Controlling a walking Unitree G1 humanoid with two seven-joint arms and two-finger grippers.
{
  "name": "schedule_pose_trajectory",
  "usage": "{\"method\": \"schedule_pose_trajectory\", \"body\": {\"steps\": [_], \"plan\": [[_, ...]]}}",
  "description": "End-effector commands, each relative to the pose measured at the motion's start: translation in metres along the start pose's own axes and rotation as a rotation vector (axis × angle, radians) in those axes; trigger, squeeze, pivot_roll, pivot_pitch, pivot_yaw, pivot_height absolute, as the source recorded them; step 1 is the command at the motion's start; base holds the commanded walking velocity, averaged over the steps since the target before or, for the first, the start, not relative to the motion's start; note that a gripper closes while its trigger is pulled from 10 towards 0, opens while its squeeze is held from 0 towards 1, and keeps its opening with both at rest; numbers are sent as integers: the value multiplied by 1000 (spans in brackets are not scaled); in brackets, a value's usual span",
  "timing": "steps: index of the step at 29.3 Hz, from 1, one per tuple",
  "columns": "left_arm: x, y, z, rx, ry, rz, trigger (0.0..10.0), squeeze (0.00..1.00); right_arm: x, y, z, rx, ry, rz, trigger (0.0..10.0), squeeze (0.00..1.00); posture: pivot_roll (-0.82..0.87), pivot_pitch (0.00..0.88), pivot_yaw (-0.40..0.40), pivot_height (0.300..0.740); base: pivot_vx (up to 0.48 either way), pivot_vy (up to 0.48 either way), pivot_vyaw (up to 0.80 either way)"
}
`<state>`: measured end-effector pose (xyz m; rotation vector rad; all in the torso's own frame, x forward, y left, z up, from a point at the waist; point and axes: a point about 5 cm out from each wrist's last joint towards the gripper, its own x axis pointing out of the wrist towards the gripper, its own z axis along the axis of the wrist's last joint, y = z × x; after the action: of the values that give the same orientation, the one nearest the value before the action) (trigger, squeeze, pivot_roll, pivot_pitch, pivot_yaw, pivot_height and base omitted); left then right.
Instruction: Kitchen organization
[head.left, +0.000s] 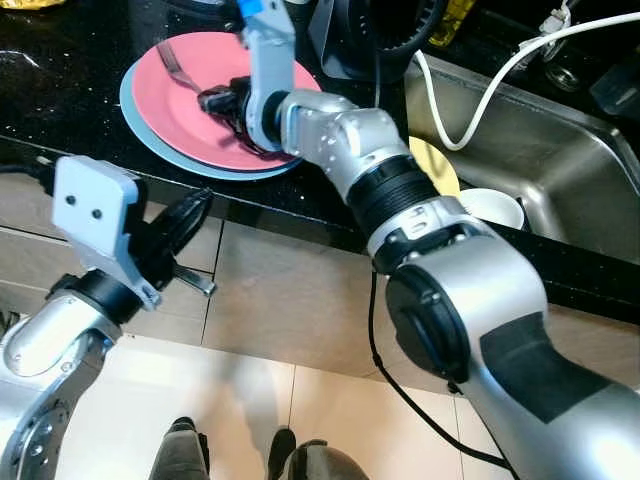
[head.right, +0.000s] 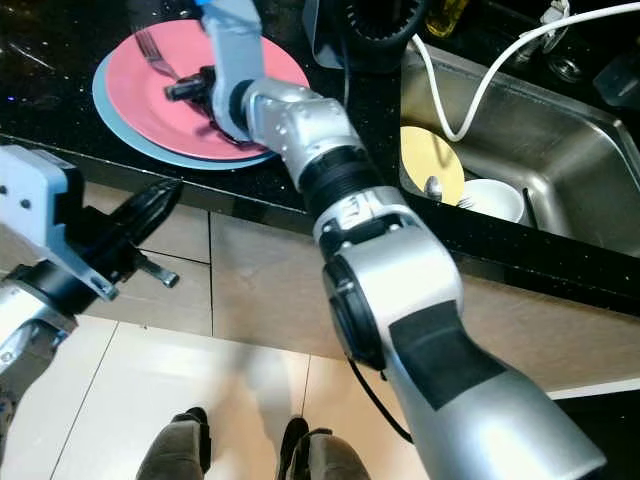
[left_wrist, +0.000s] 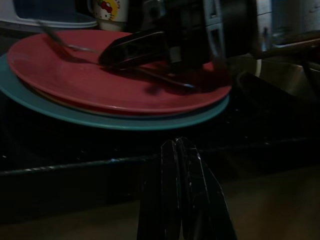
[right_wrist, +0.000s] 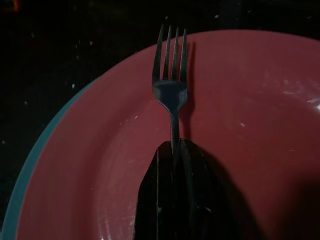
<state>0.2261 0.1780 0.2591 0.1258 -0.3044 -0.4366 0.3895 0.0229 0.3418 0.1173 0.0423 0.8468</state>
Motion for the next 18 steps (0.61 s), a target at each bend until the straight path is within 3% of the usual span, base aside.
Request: {"method": "schedule_pose_trajectory", "body": {"steps": [1,5,13,15,18], "plan": [[-2,-4,4,22,-3,-28,10000,0,-6,-8,6,61,-32,22,0,0,223,230,-259,740,0,0,0],[-1,-4,6,27,-6,-29,10000,0,-11,-13,14,88,-80,48,0,0,226,225,-255,740,0,0,0],[1,-2,9,38,-16,-36,10000,0,-36,-41,28,123,-164,83,0,0,235,208,-239,740,0,0,0],[2,-1,9,39,-20,-43,10000,0,-57,-62,30,132,-188,92,0,0,234,199,-236,740,0,0,0],[3,-1,9,39,-21,-46,10000,0,-68,-70,30,133,-197,97,0,0,230,195,-231,740,0,0,0]]}}
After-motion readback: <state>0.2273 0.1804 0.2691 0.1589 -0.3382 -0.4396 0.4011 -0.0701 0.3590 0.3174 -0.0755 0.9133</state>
